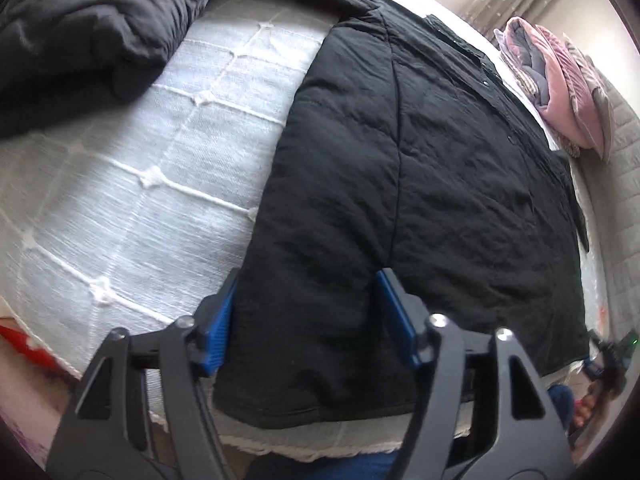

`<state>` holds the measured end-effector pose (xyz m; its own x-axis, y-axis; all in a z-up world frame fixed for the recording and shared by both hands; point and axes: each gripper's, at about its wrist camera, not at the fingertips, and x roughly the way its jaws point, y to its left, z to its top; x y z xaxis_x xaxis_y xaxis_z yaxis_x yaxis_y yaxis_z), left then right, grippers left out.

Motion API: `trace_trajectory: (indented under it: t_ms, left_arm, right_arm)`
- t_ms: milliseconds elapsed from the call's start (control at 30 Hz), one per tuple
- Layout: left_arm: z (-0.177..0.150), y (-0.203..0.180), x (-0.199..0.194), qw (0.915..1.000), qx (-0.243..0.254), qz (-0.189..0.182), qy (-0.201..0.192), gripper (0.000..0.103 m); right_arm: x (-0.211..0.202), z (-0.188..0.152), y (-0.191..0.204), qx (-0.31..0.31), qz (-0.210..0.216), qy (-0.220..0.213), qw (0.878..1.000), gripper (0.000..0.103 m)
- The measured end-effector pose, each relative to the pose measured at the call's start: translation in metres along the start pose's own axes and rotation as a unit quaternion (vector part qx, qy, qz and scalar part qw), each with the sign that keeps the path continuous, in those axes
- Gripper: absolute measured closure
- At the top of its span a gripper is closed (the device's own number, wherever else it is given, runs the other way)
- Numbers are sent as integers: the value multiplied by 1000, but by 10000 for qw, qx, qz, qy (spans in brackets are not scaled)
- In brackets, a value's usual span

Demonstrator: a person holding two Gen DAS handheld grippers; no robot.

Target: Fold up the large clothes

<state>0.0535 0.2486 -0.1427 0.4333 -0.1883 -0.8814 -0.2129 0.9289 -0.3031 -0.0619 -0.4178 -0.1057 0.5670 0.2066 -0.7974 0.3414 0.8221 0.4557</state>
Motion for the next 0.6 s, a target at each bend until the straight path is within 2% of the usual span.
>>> trace_trajectory:
  t_ms: [33,67,100,167,233,367,467,600]
  left_arm:
    - [-2,-2,-1,10000,25,-10,-35,44]
    - [-3,-4,-2,9999,45,-97,-32,59]
    - [-4,-8,-3,9998,58,-184,-33,65]
    - [-5,-14,-4,9998,159,-125,-91,87]
    - [-6,-17,-6,9997,201,-70,-151,90]
    - [-8,-17,-10,9996,95,-38,-251,94]
    - [-11,-27,-20,9986,380,230,-296,96]
    - [-14,-36,-38,9981,522,153,-300,96]
  right_arm:
    - [5,-2,1,9,119,105,9999,37]
    - [11,-3,2,-18,161,198,9997,40]
    - [15,-4,5,-79,71,227,9997,43]
    - [22,-7,10,-216,-94,278,9993,66]
    - [24,-7,10,-183,-210,266,9993,79]
    - [23,-6,13,-299,-359,188,9987,91]
    - [16,-5,12,-301,-423,35,9986,94]
    - [-8,11,16,-348,-751,-288,9962,95]
